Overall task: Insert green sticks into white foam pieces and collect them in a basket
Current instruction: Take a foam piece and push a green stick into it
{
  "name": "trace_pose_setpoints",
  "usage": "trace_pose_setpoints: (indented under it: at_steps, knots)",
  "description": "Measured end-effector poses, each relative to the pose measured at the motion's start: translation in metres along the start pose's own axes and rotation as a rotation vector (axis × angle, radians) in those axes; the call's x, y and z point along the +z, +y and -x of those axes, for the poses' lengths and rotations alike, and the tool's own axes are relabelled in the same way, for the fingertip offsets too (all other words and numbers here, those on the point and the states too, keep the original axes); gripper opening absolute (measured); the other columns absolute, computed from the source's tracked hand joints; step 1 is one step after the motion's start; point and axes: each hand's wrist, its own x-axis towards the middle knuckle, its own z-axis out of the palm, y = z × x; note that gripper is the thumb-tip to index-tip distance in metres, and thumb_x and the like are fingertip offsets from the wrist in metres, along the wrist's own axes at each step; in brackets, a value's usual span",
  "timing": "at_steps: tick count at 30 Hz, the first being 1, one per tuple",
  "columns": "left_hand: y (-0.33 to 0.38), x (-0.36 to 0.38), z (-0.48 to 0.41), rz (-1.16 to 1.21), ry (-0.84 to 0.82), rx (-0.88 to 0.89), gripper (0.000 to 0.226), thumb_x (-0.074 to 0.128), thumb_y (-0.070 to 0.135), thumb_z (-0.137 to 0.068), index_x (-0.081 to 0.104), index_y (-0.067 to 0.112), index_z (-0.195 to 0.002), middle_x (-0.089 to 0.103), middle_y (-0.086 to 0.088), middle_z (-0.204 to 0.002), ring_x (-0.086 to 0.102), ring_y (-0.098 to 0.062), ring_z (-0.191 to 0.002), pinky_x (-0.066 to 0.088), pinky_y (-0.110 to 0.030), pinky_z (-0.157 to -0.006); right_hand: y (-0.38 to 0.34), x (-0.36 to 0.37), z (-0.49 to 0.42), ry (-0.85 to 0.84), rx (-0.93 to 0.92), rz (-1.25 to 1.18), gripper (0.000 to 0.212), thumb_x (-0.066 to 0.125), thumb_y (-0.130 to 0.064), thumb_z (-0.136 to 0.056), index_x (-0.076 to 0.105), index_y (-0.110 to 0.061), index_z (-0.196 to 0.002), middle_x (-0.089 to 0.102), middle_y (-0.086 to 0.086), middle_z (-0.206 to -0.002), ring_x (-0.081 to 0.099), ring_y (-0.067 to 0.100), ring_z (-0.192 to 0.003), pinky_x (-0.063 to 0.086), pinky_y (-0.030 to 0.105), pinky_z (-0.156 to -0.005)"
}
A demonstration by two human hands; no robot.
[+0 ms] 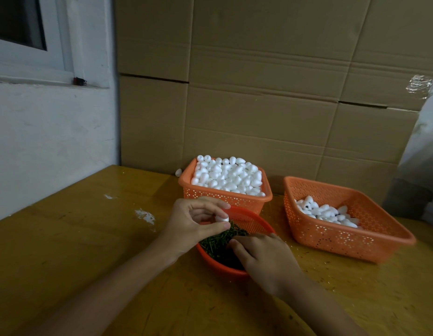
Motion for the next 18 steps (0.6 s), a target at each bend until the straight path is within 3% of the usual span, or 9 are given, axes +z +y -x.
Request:
trace_pose_setpoints:
  at_steps: [7, 9, 12, 18]
  knots:
    - [-0.002, 0.001, 0.0, 0.011, 0.004, 0.005, 0.016, 0.091, 0.006, -0.078, 0.082, 0.013, -0.09, 0.078, -0.006, -0.106, 0.076, -0.024, -0.102, 0.061, -0.033, -0.089, 0.004, 0.0, -0.001, -0.022, -0.017, -0.018, 0.044, 0.029, -0.056, -0.11, 0.067, -0.034, -0.109, 0.07, -0.008, -0.095, 0.062, 0.011, -0.09, 0.037, 0.034, -0.084]
    - [-0.001, 0.001, 0.0, 0.024, 0.004, 0.0, 0.021, 0.091, 0.015, -0.076, 0.082, 0.015, -0.094, 0.079, -0.006, -0.106, 0.076, -0.024, -0.104, 0.062, -0.036, -0.09, 0.004, -0.002, -0.003, -0.051, -0.004, -0.041, 0.04, 0.034, -0.059, -0.108, 0.066, -0.038, -0.12, 0.071, -0.009, -0.104, 0.063, 0.009, -0.098, 0.036, 0.034, -0.087]
    - [0.0, 0.002, 0.0, 0.015, 0.01, -0.014, 0.026, 0.09, 0.025, -0.074, 0.081, 0.021, -0.097, 0.08, -0.004, -0.106, 0.077, -0.023, -0.104, 0.062, -0.04, -0.093, 0.005, -0.006, -0.004, -0.085, 0.012, -0.076, 0.035, 0.043, -0.062, -0.104, 0.064, -0.043, -0.123, 0.07, -0.014, -0.1, 0.061, 0.005, -0.096, 0.032, 0.033, -0.083]
    - [-0.003, 0.002, -0.001, 0.011, 0.001, 0.013, 0.019, 0.09, 0.004, -0.078, 0.081, 0.01, -0.093, 0.081, -0.005, -0.106, 0.077, -0.023, -0.104, 0.062, -0.034, -0.09, 0.004, -0.012, -0.005, -0.104, 0.055, -0.205, 0.018, 0.06, -0.055, -0.1, 0.066, -0.042, -0.11, 0.06, -0.026, -0.084, 0.053, -0.006, -0.076, 0.033, 0.029, -0.078]
